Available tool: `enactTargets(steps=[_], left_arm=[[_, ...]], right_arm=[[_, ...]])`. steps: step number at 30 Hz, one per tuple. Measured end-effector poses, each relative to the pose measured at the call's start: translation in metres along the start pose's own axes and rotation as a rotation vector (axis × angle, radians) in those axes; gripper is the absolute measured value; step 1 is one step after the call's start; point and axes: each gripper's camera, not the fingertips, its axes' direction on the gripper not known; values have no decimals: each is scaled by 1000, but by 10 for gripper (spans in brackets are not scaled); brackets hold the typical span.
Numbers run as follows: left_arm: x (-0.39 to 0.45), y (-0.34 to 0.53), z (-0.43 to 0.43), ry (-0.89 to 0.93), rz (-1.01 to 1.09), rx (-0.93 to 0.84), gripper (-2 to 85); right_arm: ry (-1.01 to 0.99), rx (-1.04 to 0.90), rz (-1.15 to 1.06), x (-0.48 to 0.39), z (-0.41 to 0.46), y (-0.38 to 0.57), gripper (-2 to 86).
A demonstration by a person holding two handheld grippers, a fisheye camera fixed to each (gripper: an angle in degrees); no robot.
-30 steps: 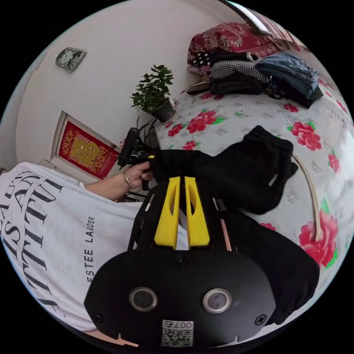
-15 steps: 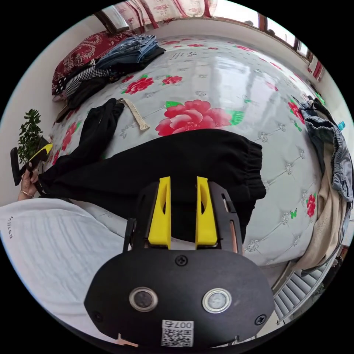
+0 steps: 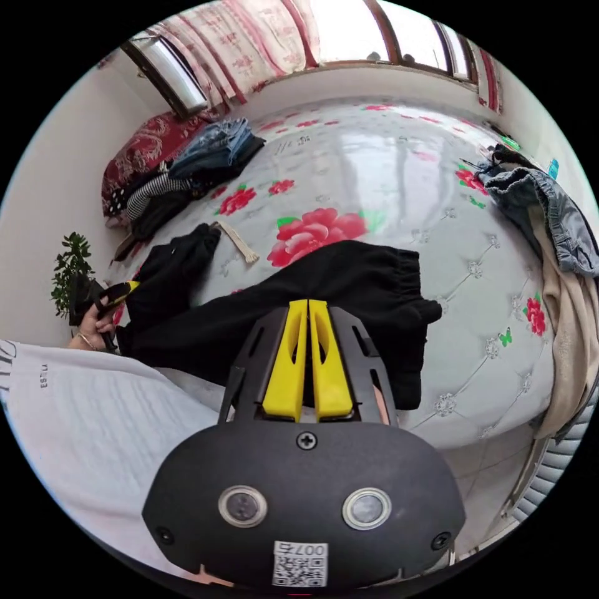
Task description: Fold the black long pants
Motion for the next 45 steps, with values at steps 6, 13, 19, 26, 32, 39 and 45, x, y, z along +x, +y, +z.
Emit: enactTargets(steps=[6,13,19,26,32,39,45], left_arm=[[14,43,-136,154,-54,423,-9],[112,71,-245,71,154,852,-8],[169,12,-234,-241,330,937,4],[45,-95,-76,-405,-66,350,76],[20,1,-27,-519,-93,124,66],[14,52,-1,-578,-221,-63,78],[19,20,48,-621,-219,-130,113]], right_arm=[[-6,353,-38,-7,-169,8,-2],[63,891,-109,-21,-355,18,-2],[70,1011,-237,-39,-388,-51,-1],[-4,481,8,2,-211,-192,20],[47,89,-1,10,-50,-90,55],[177,-306,-322,-67,63,-17,90],[153,-433,-410,-93,134,-61,42]])
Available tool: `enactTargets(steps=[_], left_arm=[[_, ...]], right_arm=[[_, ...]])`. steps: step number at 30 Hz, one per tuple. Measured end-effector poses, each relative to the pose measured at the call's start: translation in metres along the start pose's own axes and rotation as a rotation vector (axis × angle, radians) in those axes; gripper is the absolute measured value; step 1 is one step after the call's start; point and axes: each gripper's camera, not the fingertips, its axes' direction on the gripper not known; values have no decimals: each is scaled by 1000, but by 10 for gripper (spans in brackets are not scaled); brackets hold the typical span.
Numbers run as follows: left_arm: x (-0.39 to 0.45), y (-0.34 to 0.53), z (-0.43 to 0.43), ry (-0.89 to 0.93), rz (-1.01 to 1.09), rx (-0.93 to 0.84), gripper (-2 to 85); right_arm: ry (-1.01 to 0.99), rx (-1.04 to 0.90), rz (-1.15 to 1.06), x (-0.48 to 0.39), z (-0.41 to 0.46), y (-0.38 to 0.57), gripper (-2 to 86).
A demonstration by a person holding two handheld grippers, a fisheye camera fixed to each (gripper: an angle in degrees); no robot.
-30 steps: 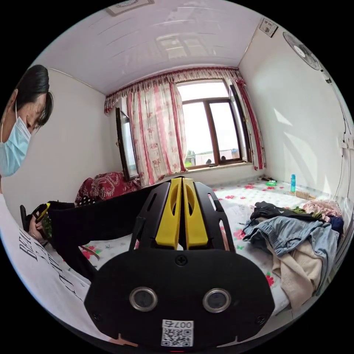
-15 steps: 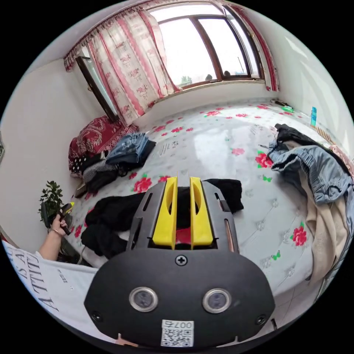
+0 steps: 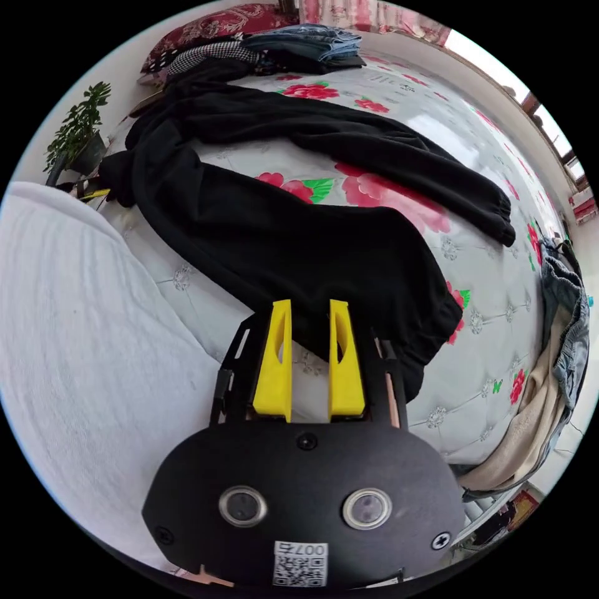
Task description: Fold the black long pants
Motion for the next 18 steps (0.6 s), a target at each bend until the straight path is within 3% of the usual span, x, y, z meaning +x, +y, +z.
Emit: enactTargets(steps=[5,10,15,18], left_arm=[[24,-26,0,-93,76,-16,98],[22,-42,-20,-196,88,-8,65],[1,-46,-51,-179,33,24,55],[3,-47,-68,-181,33,59,55]], right_arm=[[-75,76,75,29,-22,-20,4],[-28,390,171,66,-137,16,-1],[-19,604,216,88,-250,61,-1],[-61,549,231,106,-277,55,1]])
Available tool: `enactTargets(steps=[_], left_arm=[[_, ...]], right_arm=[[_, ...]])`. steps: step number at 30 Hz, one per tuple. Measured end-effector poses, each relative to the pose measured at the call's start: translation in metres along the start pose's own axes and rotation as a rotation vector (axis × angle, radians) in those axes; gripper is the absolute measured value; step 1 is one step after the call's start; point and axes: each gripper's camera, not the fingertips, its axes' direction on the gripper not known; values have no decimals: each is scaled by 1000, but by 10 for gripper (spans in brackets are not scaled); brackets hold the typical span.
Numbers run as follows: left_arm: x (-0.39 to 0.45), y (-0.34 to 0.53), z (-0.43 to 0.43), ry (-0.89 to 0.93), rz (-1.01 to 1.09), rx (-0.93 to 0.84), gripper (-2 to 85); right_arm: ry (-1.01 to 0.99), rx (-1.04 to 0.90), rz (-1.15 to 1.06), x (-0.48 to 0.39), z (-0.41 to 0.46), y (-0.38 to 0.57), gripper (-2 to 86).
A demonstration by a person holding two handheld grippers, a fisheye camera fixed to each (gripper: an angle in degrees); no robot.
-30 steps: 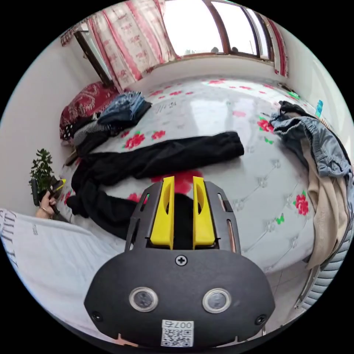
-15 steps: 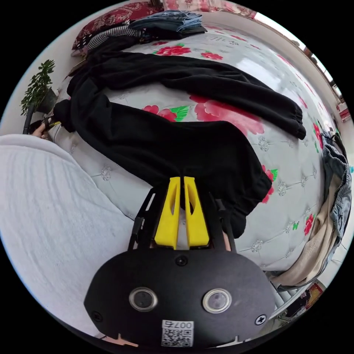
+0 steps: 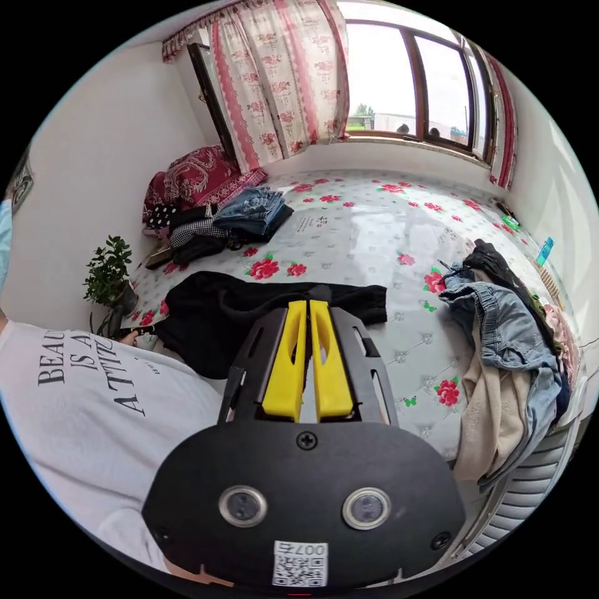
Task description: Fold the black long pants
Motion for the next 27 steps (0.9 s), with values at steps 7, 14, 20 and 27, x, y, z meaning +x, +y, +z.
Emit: enactTargets(steps=[7,14,20,27], left_arm=[[15,3,2,-10,-31,-26,56],[1,36,-18,26,-83,-11,20],[-7,53,-42,74,-156,64,1],[55,26,-36,150,-2,69,49]], right_arm=[[227,-282,200,75,149,-16,28],[207,-255,308,102,211,92,44],[96,-320,472,136,260,203,47],[100,-442,392,113,331,246,40]])
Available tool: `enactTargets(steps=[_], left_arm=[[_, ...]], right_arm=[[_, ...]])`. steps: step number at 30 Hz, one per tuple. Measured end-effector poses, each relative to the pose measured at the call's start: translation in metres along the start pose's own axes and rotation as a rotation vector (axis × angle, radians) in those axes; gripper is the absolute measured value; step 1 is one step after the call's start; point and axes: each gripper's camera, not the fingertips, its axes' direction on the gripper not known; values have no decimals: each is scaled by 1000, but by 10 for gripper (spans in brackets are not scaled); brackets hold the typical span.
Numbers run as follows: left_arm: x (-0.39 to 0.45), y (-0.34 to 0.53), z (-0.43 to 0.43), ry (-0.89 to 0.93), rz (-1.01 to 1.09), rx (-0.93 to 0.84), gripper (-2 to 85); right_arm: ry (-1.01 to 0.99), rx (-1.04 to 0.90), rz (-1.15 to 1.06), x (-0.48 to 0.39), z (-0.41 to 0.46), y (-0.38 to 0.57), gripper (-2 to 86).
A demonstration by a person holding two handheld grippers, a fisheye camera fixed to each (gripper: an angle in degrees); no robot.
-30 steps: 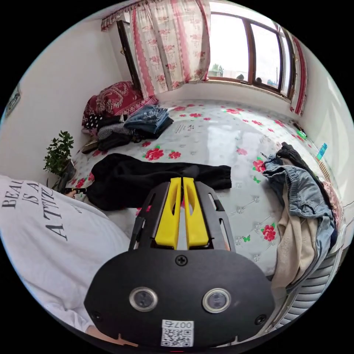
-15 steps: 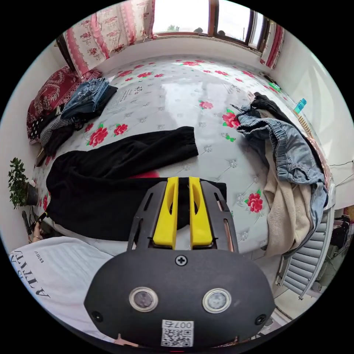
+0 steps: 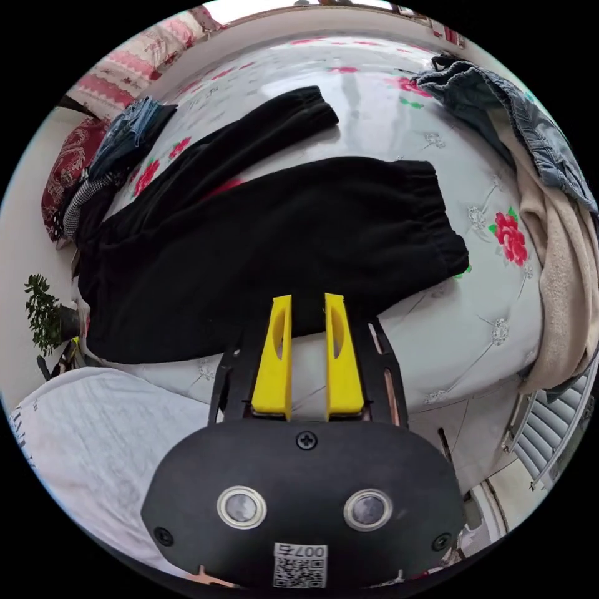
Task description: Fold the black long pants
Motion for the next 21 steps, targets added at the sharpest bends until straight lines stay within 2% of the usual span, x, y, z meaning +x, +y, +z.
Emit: enactTargets(steps=[3,4,5,9,16,21], left_arm=[[31,-8,44,-91,94,-174,40],[38,-7,67,-165,118,-291,32],[47,-3,64,-198,175,-225,23],[63,1,64,-271,283,-223,4],[40,-12,55,-138,184,-268,-2],[33,-17,51,-114,109,-300,-3]], right_arm=[[10,-19,-42,-11,-2,-5,44],[-1,11,-79,-20,-8,-8,47],[-3,29,-98,-25,-12,-10,49],[-11,134,-156,-55,-35,-37,61],[34,198,-139,-91,-29,-114,78],[50,185,-29,-73,-14,-171,86]])
